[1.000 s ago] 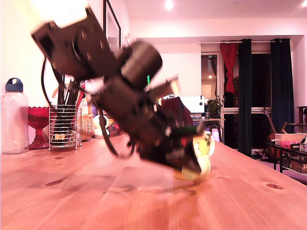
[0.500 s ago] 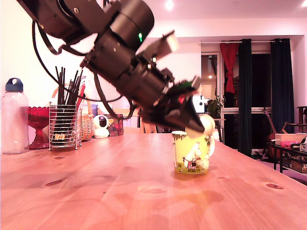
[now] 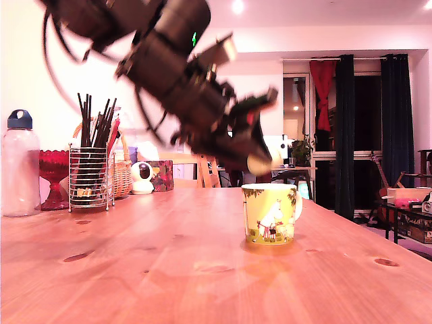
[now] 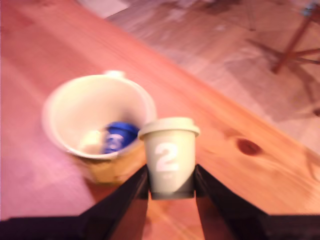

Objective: Pick the coffee capsule and then drop it inside the coffee cup in front of you

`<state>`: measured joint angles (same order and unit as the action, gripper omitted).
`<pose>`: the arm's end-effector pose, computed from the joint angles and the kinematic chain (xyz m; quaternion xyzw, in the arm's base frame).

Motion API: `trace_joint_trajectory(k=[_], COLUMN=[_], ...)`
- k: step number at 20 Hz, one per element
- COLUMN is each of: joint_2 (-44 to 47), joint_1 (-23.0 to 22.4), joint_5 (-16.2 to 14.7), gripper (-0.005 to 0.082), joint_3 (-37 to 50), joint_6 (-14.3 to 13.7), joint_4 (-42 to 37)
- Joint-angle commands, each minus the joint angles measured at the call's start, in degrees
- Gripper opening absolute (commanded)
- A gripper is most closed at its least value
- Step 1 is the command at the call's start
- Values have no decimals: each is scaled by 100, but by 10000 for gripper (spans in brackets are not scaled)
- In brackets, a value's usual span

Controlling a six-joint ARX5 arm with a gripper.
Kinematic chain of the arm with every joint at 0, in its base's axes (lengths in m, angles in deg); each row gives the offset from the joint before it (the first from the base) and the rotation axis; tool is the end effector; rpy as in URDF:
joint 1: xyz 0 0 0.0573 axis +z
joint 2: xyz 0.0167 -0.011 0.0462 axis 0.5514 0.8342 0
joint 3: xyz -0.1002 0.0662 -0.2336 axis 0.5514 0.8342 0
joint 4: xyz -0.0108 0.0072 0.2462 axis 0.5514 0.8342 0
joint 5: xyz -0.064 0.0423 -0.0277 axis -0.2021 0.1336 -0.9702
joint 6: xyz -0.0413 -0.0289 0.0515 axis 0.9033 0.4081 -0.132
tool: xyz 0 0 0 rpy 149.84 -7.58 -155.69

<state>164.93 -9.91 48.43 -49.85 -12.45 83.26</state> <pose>0.2906 -0.2859 0.2018 0.0389 0.2871 -0.4063 0.8666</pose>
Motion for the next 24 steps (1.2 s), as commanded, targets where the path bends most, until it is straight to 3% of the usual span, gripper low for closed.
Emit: trace_joint_trajectory(k=[1,14,24], joint_2=[-35,859,1707], joint_1=[-11,214,219], joint_5=[31,2,4], gripper=[178,178,178], joint_3=[-249,-2052,-3102], joint_6=[33,120,61], joint_4=[155,2323,3329])
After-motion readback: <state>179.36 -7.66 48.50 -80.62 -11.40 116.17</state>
